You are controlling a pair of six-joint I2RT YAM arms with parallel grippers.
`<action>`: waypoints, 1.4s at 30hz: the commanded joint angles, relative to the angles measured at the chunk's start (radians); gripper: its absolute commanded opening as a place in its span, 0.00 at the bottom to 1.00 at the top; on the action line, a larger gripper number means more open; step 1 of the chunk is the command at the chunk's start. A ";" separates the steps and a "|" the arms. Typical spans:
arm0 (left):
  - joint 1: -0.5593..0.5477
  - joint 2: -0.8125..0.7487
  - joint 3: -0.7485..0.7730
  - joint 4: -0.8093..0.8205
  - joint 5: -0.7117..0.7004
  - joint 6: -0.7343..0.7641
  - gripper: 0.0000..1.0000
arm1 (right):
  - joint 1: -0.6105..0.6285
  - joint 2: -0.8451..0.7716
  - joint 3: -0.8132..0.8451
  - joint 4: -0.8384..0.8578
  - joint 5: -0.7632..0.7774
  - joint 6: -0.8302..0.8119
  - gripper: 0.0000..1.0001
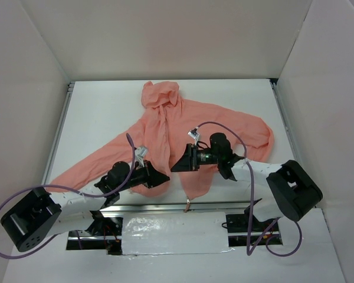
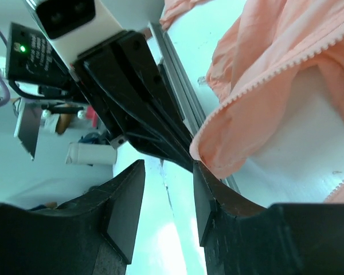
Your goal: Zip up the jacket
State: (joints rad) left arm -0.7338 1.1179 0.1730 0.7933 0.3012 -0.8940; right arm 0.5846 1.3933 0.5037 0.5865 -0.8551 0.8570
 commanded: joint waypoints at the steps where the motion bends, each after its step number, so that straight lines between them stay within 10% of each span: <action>1: 0.010 -0.021 -0.001 0.064 0.021 0.003 0.00 | -0.002 0.006 -0.008 0.082 -0.053 0.005 0.46; 19: 0.011 -0.251 0.126 -0.537 -0.180 0.127 0.00 | 0.299 -0.217 0.255 -1.071 0.781 -0.398 0.56; 42: 0.020 -0.320 0.183 -0.741 -0.241 0.171 0.00 | 0.549 0.153 0.483 -1.298 1.133 -0.378 0.61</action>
State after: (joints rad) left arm -0.7200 0.8135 0.3378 0.0399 0.0566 -0.7525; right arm 1.1282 1.5166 0.9565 -0.6582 0.2226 0.4530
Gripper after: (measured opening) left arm 0.141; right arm 0.605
